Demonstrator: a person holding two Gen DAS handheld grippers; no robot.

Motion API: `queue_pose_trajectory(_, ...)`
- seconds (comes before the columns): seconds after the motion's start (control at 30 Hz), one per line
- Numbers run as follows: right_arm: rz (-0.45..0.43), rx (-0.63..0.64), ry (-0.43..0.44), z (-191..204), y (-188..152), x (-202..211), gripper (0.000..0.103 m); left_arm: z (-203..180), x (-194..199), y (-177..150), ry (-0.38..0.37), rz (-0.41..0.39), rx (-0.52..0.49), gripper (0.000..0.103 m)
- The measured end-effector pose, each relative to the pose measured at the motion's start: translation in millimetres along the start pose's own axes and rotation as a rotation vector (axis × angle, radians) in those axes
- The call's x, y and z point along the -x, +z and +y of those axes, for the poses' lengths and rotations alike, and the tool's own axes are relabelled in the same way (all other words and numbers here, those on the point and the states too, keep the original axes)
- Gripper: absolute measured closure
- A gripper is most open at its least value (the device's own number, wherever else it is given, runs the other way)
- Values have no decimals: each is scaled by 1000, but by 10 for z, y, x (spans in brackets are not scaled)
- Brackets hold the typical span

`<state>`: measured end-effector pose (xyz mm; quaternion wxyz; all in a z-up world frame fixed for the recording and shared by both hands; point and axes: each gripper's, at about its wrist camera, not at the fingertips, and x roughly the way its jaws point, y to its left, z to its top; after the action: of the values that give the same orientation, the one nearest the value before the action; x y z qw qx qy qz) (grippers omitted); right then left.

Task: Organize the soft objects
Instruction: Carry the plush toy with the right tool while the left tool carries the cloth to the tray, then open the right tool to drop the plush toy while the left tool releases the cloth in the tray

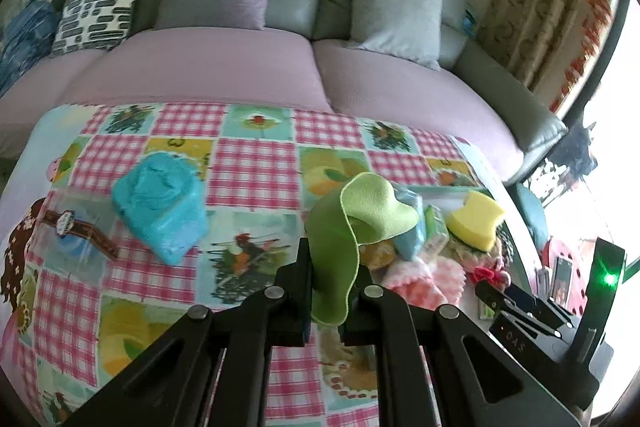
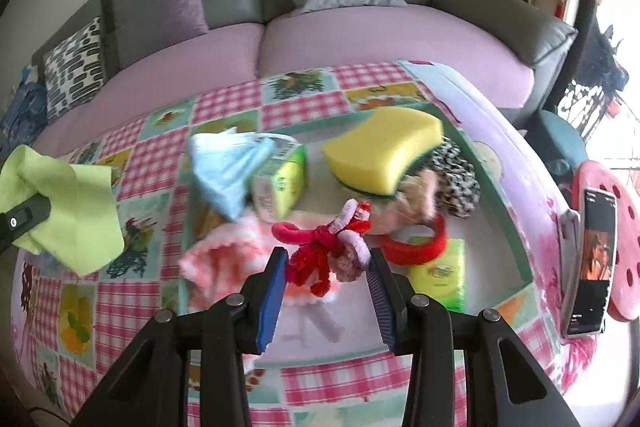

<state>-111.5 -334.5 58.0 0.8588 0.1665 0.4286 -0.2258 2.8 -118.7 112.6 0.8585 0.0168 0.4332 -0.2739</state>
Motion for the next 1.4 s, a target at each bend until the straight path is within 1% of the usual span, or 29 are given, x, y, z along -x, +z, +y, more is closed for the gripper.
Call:
queue_pose_trajectory(0.3, 7, -49, -30, -306, -33, -2, 59, -679, -212, -178, -132, 73, -143, 94)
queue_pose_trajectory(0.47, 19, -55, -36, -360, -50, -25, 59, -847, -386, -259, -171, 128, -172, 93)
queue_pose_trajectory(0.57, 37, -32, -28, -317, -65, -80, 59, -849, -604, -327, -190, 192, -147, 94)
queue_pose_trajectory(0.63, 47, -16, -23, -287, -73, -121, 58, -830, -789, -397, -189, 248, -128, 93)
queue_pose_trajectory(0.8, 103, 14, -16, -218, -130, -275, 58, -831, -1109, -526, -155, 342, -113, 93)
queue_pose_trajectory(1.03, 162, 16, -18, -224, -212, -454, 58, -822, -1274, -597, -119, 379, -103, 93)
queue_pose_trajectory(1.2, 174, 12, -22, -233, -228, -481, 58, -796, -1319, -579, -118, 394, -91, 92)
queue_pose_trajectory(1.3, 164, 8, -21, -242, -228, -441, 55, -780, -1309, -555, -118, 397, -90, 85)
queue_pose_trajectory(1.37, 162, 7, -23, -241, -219, -422, 52, -759, -1262, -532, -114, 393, -89, 72)
queue_pose_trajectory(1.4, 161, 7, -24, -239, -219, -411, 51, -751, -1226, -510, -115, 386, -88, 70)
